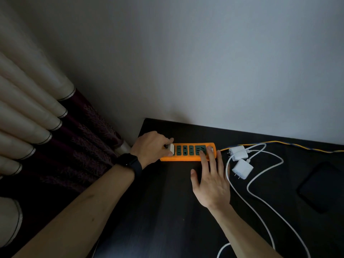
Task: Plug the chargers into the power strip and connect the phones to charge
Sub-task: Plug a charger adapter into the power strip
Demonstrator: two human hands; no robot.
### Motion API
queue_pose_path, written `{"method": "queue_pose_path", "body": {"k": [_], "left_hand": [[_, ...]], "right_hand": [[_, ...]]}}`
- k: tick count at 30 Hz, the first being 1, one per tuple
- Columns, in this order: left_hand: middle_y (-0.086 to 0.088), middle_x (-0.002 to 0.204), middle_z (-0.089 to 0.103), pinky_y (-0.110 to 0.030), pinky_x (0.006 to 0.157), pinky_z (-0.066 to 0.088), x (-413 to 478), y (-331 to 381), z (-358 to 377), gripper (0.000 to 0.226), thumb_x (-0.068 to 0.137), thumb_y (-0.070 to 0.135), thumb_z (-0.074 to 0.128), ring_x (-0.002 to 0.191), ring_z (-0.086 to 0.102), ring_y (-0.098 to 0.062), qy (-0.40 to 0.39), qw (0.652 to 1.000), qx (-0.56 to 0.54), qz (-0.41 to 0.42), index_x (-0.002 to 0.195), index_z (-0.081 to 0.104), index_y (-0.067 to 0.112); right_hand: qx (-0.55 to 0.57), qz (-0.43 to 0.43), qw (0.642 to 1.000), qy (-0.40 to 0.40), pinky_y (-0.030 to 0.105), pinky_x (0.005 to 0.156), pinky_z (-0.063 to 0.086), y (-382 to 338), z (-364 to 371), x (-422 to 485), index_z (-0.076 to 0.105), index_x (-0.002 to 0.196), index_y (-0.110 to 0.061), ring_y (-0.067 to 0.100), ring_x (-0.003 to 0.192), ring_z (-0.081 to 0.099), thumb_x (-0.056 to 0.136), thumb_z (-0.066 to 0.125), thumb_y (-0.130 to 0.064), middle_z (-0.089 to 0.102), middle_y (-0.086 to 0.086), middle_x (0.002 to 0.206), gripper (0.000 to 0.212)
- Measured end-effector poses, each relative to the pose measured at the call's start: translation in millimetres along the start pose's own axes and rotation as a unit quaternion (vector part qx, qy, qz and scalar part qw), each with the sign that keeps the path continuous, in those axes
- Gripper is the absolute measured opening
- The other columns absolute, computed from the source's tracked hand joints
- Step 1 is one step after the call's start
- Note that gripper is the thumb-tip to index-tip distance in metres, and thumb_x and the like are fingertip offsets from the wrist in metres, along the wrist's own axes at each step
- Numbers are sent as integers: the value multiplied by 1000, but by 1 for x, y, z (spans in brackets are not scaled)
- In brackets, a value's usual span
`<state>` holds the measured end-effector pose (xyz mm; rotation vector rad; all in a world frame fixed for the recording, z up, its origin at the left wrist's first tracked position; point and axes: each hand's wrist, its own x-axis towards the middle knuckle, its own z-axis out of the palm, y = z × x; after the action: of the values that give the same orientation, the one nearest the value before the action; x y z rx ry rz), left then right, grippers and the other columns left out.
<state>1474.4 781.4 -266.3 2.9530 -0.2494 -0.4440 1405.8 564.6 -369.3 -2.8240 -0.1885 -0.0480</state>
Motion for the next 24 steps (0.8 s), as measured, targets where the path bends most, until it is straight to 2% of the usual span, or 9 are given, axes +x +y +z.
{"method": "queue_pose_path", "body": {"k": [4,7,9,12,15,17,20,24], "left_hand": [[-1,108,67,-20,61,37,1,9,-5,43,94,42,61,86,57,-11,-16,999,49,18,129,62,17],[-1,116,62,-25,74,45,1,17,2,56,98,39,54,103,59,-15,-19,996,79,37,147,41,17],[-4,120,60,-28,76,48,6,23,1,58,99,39,53,106,58,-18,-31,993,111,33,150,36,17],[-7,117,61,-29,67,43,12,32,-1,50,97,38,56,101,60,-20,-43,984,168,41,142,47,15],[-8,114,61,-30,66,45,13,32,-4,48,98,37,56,99,61,-22,-43,979,191,48,138,50,13],[-8,114,60,-31,66,44,18,29,-6,46,97,35,56,99,61,-22,-27,976,210,49,139,50,14],[-9,115,60,-34,63,40,35,25,-12,41,98,28,56,102,61,-26,17,971,231,53,135,53,12],[-9,117,62,-37,66,42,52,18,-18,33,98,23,54,106,62,-30,52,974,218,40,129,58,12]], "right_hand": [[-6,-3,1000,0,58,116,29,-1,-2,0,28,154,-26,27,155,6,96,41,-54,15,2,167,66],[-10,0,1000,-3,58,117,29,-2,-2,1,29,154,-26,27,155,6,96,41,-54,15,2,167,66],[-11,1,1000,-9,58,116,29,-1,-1,1,28,154,-26,28,155,6,96,40,-54,14,3,167,66],[-3,-4,1000,-13,58,115,32,2,2,0,26,155,-25,27,155,4,96,41,-52,12,2,168,66],[-7,-10,1000,-2,57,115,32,3,2,-2,27,156,-23,30,155,5,96,43,-50,6,7,168,67],[-19,-14,1000,9,55,118,29,1,1,-3,28,156,-19,32,154,9,96,45,-49,5,12,168,69],[-34,-26,999,12,51,121,26,0,3,-4,28,156,-16,30,154,13,98,41,-48,5,9,168,68],[-43,-20,999,-4,42,123,12,0,7,-1,24,157,-17,24,155,11,98,34,-51,-4,5,169,68]]}}
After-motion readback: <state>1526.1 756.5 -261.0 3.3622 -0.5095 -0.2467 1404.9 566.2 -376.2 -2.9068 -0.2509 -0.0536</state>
